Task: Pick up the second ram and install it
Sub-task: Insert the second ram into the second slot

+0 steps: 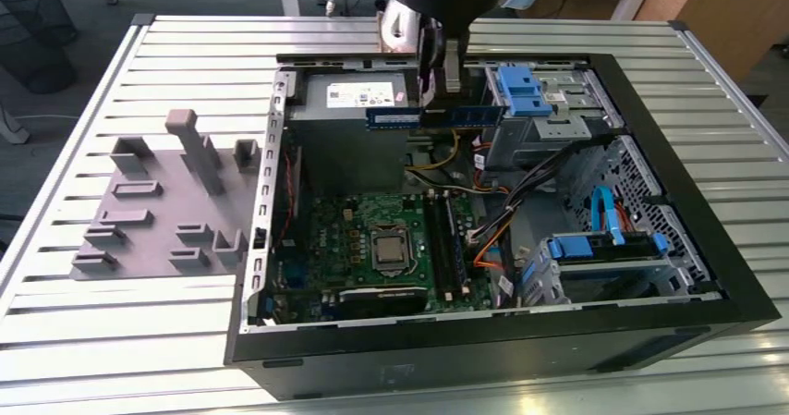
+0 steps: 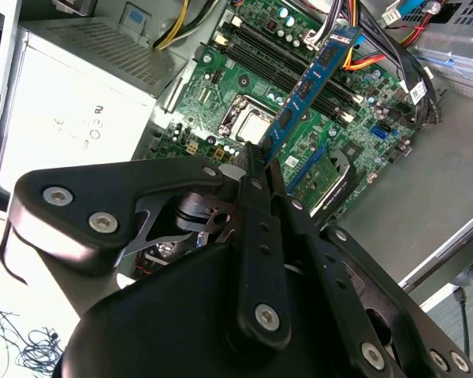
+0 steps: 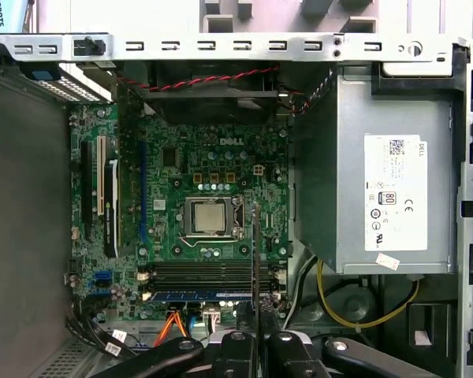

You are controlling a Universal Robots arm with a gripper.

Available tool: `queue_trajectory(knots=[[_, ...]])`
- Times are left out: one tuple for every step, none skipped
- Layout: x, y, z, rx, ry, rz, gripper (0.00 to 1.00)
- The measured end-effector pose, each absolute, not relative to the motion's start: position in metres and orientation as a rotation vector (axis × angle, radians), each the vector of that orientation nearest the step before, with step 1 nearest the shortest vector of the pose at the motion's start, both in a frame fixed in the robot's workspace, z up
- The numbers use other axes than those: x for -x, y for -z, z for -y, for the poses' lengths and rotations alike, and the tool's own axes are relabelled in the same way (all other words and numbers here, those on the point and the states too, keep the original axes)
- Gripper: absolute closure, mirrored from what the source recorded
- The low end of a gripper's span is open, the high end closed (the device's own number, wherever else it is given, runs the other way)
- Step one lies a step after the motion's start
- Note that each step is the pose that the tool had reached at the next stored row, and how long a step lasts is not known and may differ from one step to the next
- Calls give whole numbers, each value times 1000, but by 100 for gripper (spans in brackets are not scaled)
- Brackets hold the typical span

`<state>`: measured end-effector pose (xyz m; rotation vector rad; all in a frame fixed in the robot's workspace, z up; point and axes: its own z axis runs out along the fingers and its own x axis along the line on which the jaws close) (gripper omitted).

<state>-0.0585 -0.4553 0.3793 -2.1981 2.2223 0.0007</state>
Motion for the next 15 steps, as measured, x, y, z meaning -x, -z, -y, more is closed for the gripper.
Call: queue_trajectory(knots=[[58, -379, 455, 2198, -1, -2222, 86], [58, -379, 455, 2198, -1, -2222, 86], [58, -379, 455, 2198, -1, -2222, 86], [58, -379, 455, 2198, -1, -2222, 86], [58, -379, 455, 2199, -1, -2222, 86], [58, -379, 455, 2200, -1, -2221, 86], [58, -379, 455, 2201, -1, -2219, 86], [58, -379, 455, 2204, -1, -2216, 86], [58, -379, 455, 2208, -1, -2212, 86], [58, -379, 455, 2214, -1, -2207, 86], [58, -379, 455, 2220, -1, -2201, 86], [58, -379, 455, 2227, -1, -2194, 86], [58, -379, 455, 2233, -1, -2187, 86], [58, -379, 455, 2239, -1, -2181, 86], [58, -379, 455, 2246, -1, -2174, 86]])
